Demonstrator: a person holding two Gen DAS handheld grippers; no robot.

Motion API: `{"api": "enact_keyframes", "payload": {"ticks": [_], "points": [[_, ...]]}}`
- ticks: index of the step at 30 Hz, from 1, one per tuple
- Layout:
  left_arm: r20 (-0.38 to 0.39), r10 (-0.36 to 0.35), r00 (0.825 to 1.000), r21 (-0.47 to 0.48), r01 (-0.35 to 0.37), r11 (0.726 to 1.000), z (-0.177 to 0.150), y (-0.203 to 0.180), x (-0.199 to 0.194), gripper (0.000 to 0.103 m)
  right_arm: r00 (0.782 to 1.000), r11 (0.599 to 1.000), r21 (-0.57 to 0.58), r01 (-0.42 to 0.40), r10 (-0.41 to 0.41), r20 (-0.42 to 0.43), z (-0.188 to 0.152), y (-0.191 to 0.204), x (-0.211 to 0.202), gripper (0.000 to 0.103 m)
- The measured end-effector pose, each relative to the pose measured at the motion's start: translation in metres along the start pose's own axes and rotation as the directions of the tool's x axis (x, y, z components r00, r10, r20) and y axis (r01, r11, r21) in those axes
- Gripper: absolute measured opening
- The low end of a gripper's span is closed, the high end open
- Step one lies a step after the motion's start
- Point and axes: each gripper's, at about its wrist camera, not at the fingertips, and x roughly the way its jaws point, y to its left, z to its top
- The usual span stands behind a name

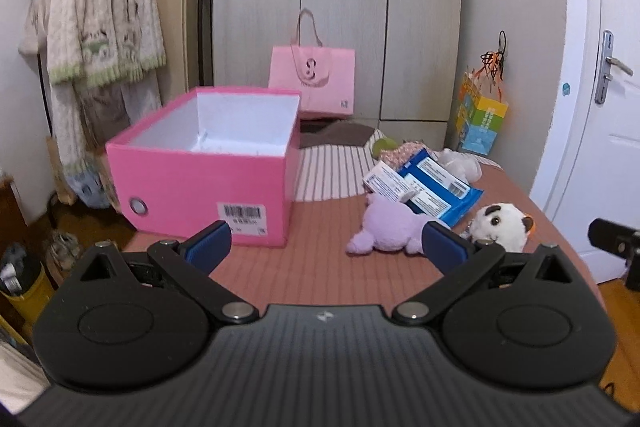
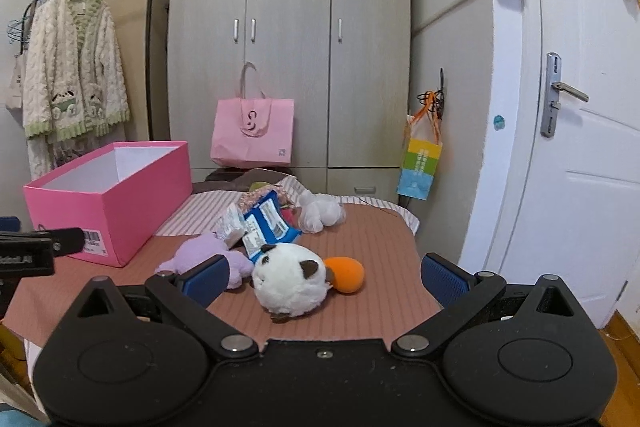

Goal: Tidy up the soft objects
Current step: 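Move the left tool to the white panda plush and close on it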

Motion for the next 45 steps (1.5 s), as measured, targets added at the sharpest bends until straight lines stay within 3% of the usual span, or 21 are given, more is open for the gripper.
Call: {"api": "enact_keyframes", "payload": {"ticks": [9, 13, 21, 23, 31, 36, 41, 45], "points": [[-0.057, -0.081, 0.995, 0.003, 0.082, 0.997, 0.005, -0.007, 0.010, 0.102, 0.999, 0.999, -0.002, -0.034, 0.034, -0.023, 0.001, -0.006, 0.012, 0.103], [-0.072, -0.150, 0.986, 0.014, 0.151, 0.988, 0.015, -0.012, 0.015, 0.101, 0.983, 0.988, -0.011, -0.157, 0.157, 0.094, -0.010, -0.023, 0.012, 0.103], [-0.100, -0.237, 0.966, 0.035, 0.241, 0.970, 0.028, -0.034, 0.045, 0.101, 0.963, 0.963, -0.027, -0.269, 0.269, 0.010, -0.009, -0.036, 0.042, 0.103], [-0.106, -0.265, 0.958, 0.039, 0.270, 0.962, 0.028, -0.041, 0.056, 0.101, 0.959, 0.959, -0.021, -0.283, 0.283, -0.008, -0.010, -0.038, 0.052, 0.103], [-0.130, -0.425, 0.896, 0.048, 0.434, 0.900, 0.019, -0.071, 0.093, 0.100, 0.934, 0.936, -0.044, -0.350, 0.345, -0.099, -0.030, -0.031, 0.097, 0.098], [-0.179, -0.474, 0.862, 0.065, 0.491, 0.869, 0.015, -0.091, 0.118, 0.089, 0.927, 0.930, -0.057, -0.363, 0.354, -0.127, -0.042, -0.027, 0.120, 0.091], [-0.217, -0.488, 0.845, 0.076, 0.513, 0.855, 0.009, -0.107, 0.139, 0.087, 0.912, 0.916, -0.070, -0.395, 0.382, -0.149, -0.049, -0.019, 0.135, 0.089], [-0.214, -0.493, 0.843, 0.072, 0.517, 0.853, 0.005, -0.111, 0.150, 0.087, 0.910, 0.916, -0.058, -0.396, 0.383, -0.159, -0.052, -0.018, 0.144, 0.086]]}}
